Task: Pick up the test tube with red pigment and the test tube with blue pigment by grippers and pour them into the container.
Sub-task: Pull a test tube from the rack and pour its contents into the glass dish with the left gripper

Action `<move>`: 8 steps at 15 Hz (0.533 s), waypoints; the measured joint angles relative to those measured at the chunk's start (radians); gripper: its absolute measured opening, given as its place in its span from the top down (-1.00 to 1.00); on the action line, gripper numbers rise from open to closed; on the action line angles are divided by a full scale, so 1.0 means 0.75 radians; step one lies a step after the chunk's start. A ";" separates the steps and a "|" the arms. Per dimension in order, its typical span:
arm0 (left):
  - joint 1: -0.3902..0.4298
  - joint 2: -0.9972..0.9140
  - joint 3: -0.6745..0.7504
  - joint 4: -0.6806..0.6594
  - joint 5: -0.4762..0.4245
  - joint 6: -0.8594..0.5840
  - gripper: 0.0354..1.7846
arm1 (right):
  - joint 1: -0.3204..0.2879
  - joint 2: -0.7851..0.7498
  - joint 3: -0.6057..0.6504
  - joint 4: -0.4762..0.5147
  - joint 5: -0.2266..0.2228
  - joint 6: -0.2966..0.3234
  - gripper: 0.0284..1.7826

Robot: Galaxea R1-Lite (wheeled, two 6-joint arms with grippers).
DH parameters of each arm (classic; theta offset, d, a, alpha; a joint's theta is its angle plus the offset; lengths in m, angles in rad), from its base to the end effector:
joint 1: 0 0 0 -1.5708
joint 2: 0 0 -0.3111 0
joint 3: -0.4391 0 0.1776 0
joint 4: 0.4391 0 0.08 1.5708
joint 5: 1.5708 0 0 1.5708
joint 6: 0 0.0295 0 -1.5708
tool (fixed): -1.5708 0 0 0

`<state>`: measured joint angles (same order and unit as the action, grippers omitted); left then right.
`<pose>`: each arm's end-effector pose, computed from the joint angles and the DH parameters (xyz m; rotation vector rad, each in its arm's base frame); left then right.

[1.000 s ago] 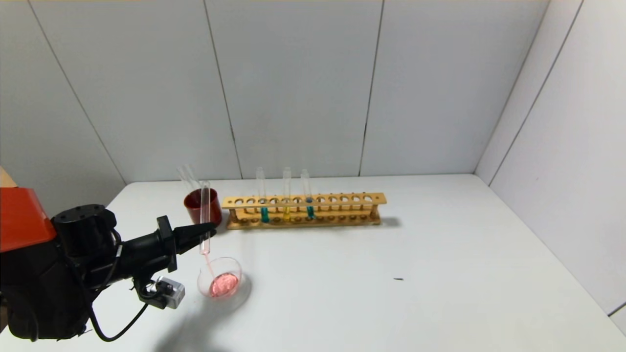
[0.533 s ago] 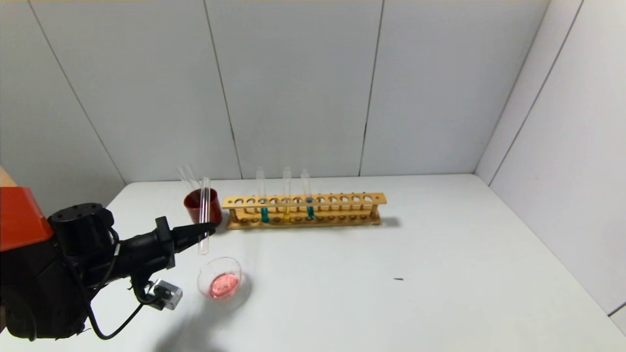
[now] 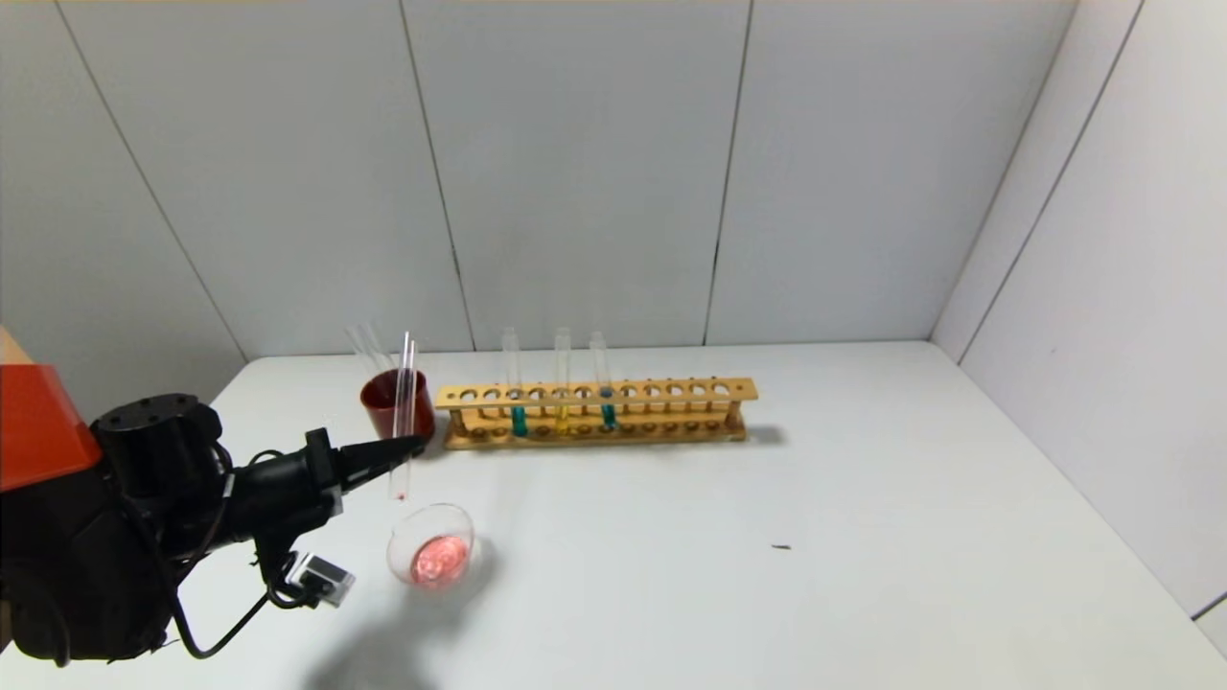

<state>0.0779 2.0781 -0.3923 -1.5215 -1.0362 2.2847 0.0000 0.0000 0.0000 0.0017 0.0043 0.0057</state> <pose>0.3025 -0.0018 0.0880 1.9831 -0.9809 -0.6411 -0.0408 0.0001 0.0753 0.0057 0.0017 0.0043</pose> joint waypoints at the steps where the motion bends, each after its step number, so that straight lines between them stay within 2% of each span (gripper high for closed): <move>1: -0.001 -0.001 0.005 0.000 0.001 0.013 0.66 | 0.000 0.000 0.000 0.000 -0.001 0.000 -0.96; 8: -0.002 -0.016 0.013 0.000 0.008 0.087 0.66 | 0.000 0.000 0.000 0.000 0.000 0.000 -0.96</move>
<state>0.0764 2.0662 -0.3823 -1.5215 -1.0300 2.3496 0.0000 0.0000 0.0000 0.0017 0.0043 0.0057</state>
